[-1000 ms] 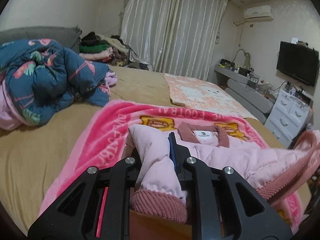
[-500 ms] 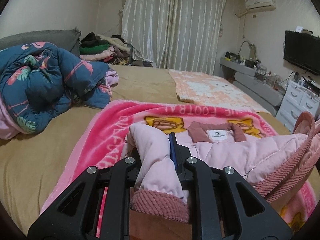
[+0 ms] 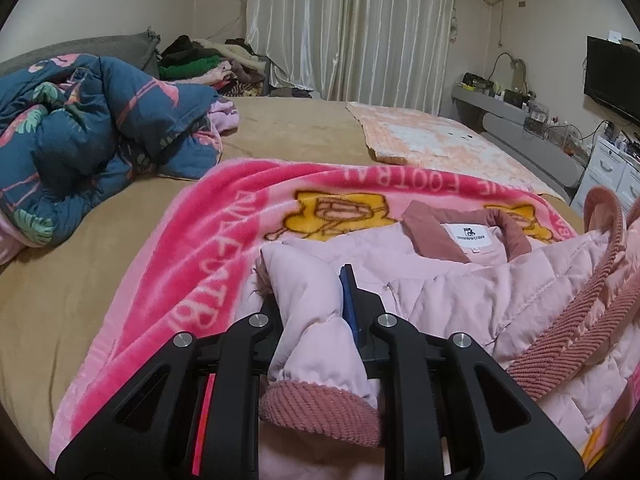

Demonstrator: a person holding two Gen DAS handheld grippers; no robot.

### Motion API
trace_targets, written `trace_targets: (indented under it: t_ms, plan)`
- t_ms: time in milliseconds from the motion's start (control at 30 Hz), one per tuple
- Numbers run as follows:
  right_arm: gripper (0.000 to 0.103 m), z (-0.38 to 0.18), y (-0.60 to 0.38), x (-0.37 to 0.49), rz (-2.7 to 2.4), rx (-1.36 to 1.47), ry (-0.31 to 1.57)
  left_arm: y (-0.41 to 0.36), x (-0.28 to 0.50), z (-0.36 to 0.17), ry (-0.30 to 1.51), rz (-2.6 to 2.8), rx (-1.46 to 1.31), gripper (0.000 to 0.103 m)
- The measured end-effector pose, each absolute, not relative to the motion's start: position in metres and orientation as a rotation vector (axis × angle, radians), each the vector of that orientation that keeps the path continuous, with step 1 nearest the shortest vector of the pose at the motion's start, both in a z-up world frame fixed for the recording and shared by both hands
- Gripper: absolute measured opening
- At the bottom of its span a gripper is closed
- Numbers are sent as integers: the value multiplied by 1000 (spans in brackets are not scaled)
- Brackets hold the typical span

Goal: Fold large clothes
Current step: 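Lift the hem with both tools and fold it toward the collar, then open both tools to release the folded hem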

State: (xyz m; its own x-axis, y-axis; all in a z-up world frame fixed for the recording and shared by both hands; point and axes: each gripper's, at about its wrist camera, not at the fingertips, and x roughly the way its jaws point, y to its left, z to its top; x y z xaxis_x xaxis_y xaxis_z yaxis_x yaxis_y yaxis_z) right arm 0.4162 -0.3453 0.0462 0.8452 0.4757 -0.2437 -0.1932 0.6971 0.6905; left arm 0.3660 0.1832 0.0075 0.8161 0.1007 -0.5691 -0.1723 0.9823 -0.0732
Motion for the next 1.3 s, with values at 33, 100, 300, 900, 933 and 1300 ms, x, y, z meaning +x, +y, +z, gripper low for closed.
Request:
trace_targets:
  t_ms: [33,100,300,900,933,1300]
  plan:
    - [99,49,-345,412,396,721,427,183,367,7,599,146,-124,12]
    - [99,54,-339,408,414,685,431,184,367,7,599,146,-128,13]
    - [99,39,-286,413,323,292,666,181,363,14,590,102,-173,28]
    - [99,14,-284,401,137,64,732,181,306,79,459,118,-135,94]
    - [99,12,-288,400,135,65,738,183,307,72,483,137,-127,94]
    - [99,-8,-314,382,156,96,811,206,283,-19,734,94,-192,94]
